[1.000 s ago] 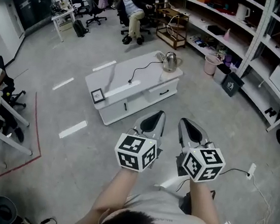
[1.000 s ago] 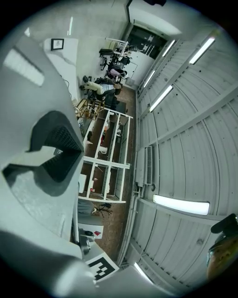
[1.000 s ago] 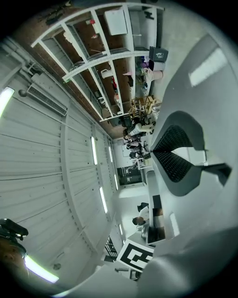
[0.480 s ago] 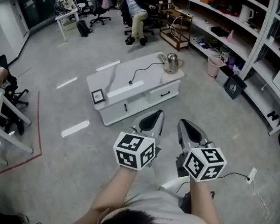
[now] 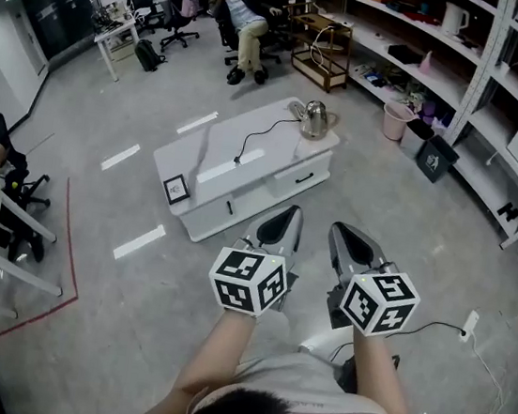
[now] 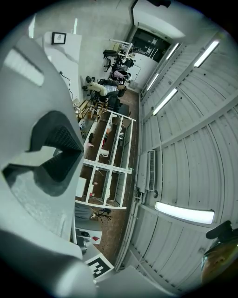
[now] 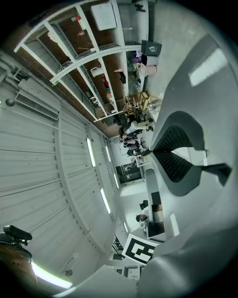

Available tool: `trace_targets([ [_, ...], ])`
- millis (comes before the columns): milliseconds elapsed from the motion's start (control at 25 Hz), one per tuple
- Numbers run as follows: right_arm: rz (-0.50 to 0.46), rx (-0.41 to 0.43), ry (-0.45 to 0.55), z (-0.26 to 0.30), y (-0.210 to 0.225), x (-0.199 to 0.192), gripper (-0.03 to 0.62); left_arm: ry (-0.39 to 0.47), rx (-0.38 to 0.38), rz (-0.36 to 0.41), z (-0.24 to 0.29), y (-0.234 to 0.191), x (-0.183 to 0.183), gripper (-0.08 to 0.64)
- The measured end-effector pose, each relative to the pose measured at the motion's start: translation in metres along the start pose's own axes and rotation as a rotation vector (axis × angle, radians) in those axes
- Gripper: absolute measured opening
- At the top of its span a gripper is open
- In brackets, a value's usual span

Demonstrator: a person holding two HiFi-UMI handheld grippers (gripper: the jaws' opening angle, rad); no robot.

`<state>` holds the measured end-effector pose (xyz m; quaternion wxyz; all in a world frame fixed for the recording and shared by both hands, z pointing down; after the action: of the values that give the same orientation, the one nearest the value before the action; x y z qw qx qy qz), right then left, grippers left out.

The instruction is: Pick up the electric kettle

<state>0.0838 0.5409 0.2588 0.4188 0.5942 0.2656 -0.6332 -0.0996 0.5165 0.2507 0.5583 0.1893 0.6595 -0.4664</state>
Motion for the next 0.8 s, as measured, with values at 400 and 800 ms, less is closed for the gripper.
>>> trace_targets([
  [400,0.002,-0.028,-0.005,0.071,0.048,0.022,0.023,-0.039,-0.022,-0.026,0.081,-0.046,0.026,0.008],
  [800,0.017,-0.077,-0.040,0.155,0.092,0.046,0.023,-0.102,-0.039,0.016,0.165,-0.099,0.057,0.000],
])
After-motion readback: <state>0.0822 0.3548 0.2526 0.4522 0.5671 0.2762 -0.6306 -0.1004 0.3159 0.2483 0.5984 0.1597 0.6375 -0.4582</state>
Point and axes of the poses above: the fingertips, and each gripper's own axes: z forward along the fingers, y to its right, x out of its top, the point moved 10 cm from there along -z, backward along the fingers, and after that the axes turned 8 degrees about -z, right-handed, at the moved point
